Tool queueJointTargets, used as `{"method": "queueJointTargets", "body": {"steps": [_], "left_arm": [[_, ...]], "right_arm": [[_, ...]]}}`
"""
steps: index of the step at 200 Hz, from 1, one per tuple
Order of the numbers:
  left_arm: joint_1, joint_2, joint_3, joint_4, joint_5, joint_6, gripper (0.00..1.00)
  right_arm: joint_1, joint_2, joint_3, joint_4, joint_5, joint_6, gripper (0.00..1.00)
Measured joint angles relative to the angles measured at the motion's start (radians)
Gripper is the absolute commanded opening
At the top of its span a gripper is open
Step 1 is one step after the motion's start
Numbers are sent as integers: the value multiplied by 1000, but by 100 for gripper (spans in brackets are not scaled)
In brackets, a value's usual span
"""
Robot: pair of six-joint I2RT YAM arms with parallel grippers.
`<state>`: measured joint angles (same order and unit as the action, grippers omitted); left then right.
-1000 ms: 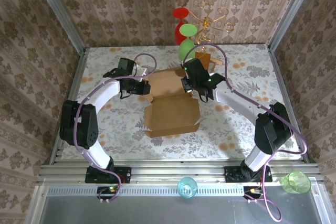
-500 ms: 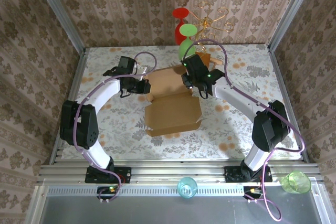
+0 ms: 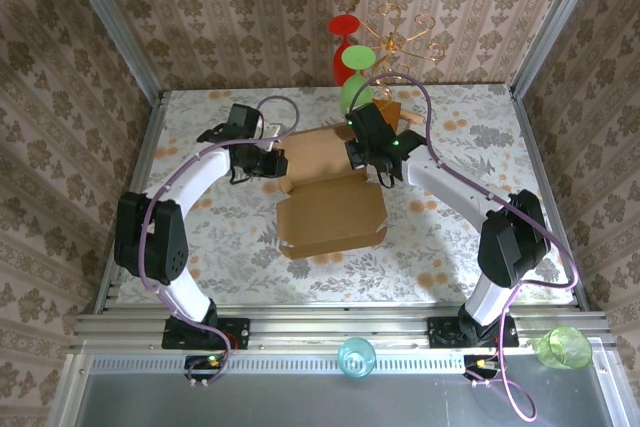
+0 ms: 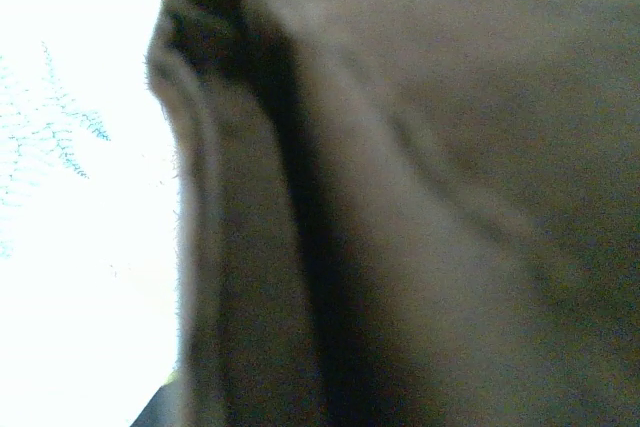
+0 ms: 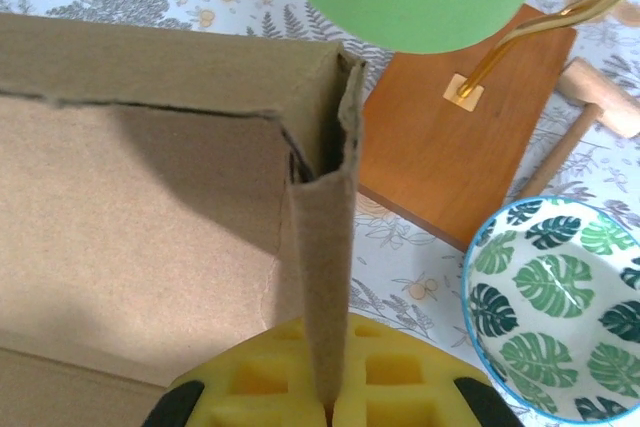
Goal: Fold the paper box
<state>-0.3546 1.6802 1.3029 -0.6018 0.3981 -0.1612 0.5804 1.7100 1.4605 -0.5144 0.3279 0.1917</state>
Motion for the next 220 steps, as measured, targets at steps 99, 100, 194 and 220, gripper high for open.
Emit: {"method": "queueJointTargets", "body": {"steps": [99,100,194,220], "left_arm": [[-66,0,56,-77,-108,-108,0],[-66,0,56,-77,-108,-108,0],[-63,0,52,-83,-142,-109,18],[-63,0,29,-59,-149,-109,15]], "right_arm": [[40,105,175,-224,161,130,0],[40,105,175,-224,161,130,0],[37,105,175,-271,111,161,0],[37,105,175,-282,97,177,0]]}}
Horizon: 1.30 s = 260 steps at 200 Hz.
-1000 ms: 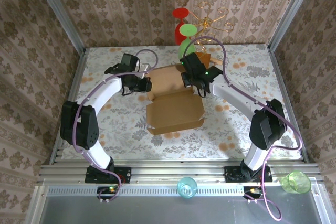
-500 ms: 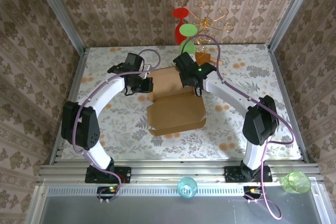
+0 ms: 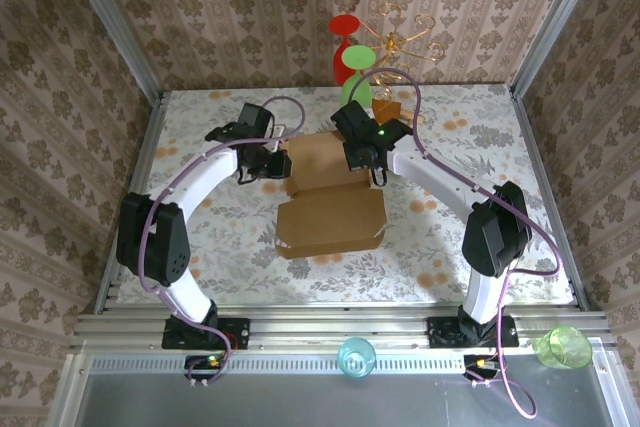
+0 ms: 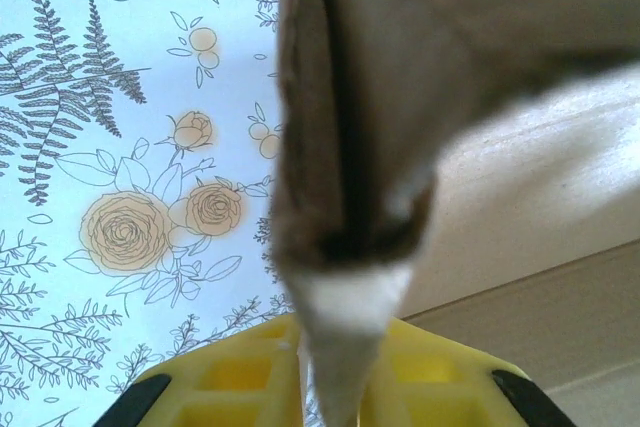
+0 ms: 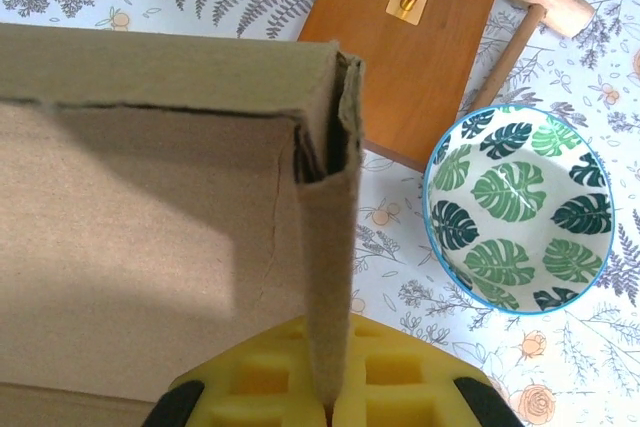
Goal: Fold the paper box
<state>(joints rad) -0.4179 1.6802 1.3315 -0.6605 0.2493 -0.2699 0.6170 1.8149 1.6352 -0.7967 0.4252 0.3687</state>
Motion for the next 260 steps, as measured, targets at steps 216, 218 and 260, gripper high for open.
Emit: {"method": "queueJointTargets", "body": {"steps": [216,218,260], "left_arm": [[-113,26,-61,86,-276,-31,0],[-113,23,-65,89,-276,-31,0],[-102,-13,-139,142,-235,-41,13]], "right_arm": [[26,0,-14,-43,-51,91,0],[27,0,-16,-41,-51,92,0],[29,-2,-80,8,-51,103,0]]}}
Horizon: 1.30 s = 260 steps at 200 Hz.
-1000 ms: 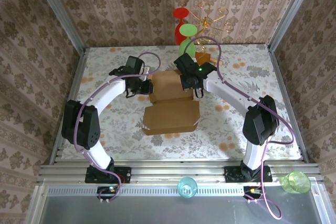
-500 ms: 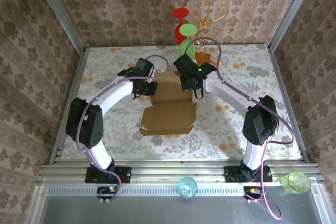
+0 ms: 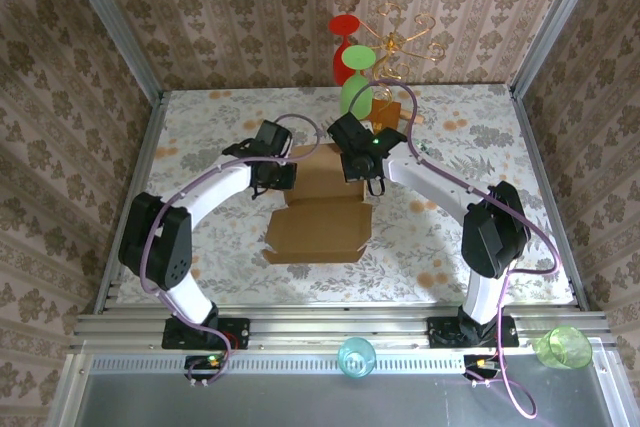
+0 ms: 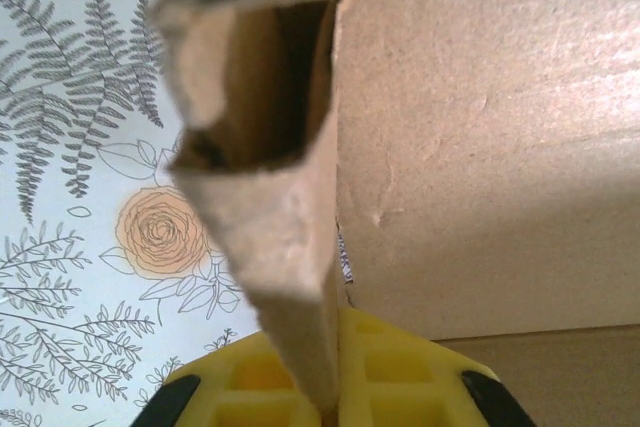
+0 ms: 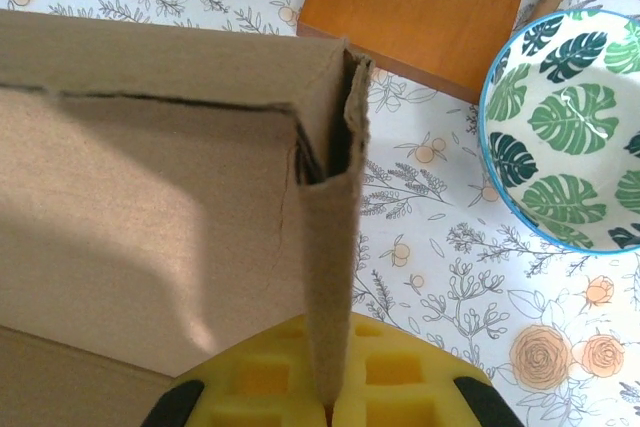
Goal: Fold the paper box
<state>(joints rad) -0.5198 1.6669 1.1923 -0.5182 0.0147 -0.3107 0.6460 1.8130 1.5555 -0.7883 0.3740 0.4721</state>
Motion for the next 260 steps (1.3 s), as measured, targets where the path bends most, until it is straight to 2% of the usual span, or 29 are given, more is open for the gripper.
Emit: {"method": "queueJointTargets", "body": {"steps": [67,121,145,164,179,209,260], "left_arm": [[41,-6,-96,91,68,-29,30],[82,-16,-133,145,123,-43,34],[84,-16,-133,154,129,-52,27],[84,-14,-133,164,140,-65,9],[83,-13,-132,172,147,-62,0],[76,-12,-124,159,121,-64,0],[26,-13,-95,118,13,-69,0]], "right_arm": [[3,-16,-73,60,-5,0,0],[6,-16,-83,85,-12,0,0],[6,-16,-83,85,-12,3,0],[6,-16,-83,89,-15,3,0],[7,-16,-84,100,-20,3,0],[12,-16,-85,100,-13,3,0],[45,11,-37,48,86,11,0]]}}
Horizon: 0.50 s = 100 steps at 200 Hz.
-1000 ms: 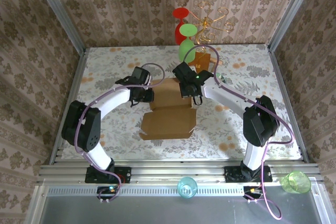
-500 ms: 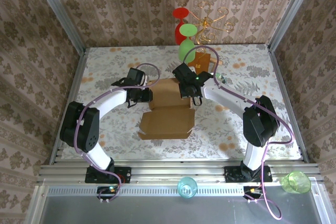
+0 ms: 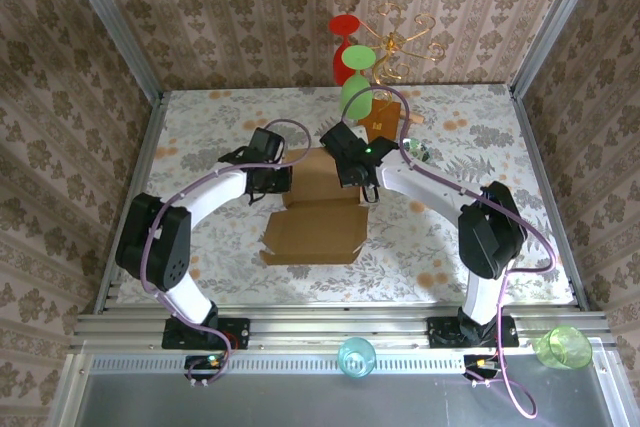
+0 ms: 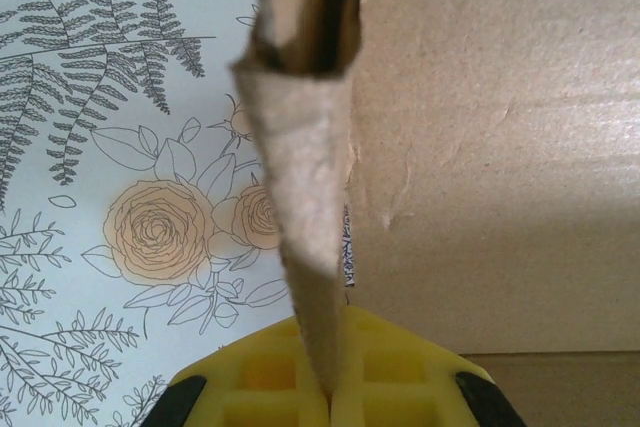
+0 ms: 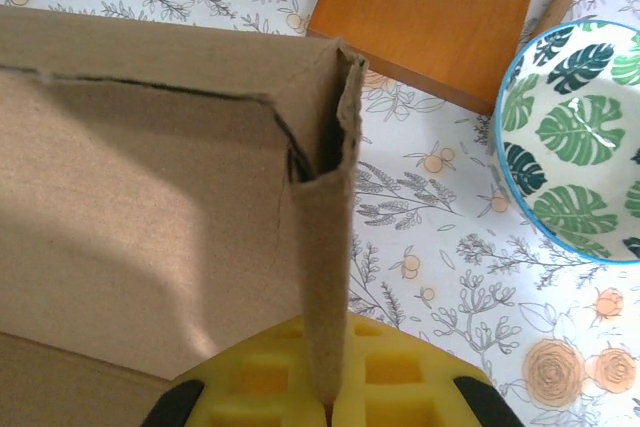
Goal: Fold the paper box
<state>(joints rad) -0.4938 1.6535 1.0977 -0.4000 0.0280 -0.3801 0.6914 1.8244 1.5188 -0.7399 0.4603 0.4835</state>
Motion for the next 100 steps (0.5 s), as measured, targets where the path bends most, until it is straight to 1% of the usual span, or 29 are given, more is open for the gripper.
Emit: {"method": "queueJointTargets", "body": {"steps": [21,53,100], "left_arm": [[-16,-2,9,-11,-27,-6,0],[-18,-16,21,-30,-51,-10,0],[-18,-22,25,-42,-55,-10,0]], "right_arm": [[5,6,1,-11,26,0,0],[13,22,11,-11,45,0,0],[13,23,12,1,48,3,0]]}}
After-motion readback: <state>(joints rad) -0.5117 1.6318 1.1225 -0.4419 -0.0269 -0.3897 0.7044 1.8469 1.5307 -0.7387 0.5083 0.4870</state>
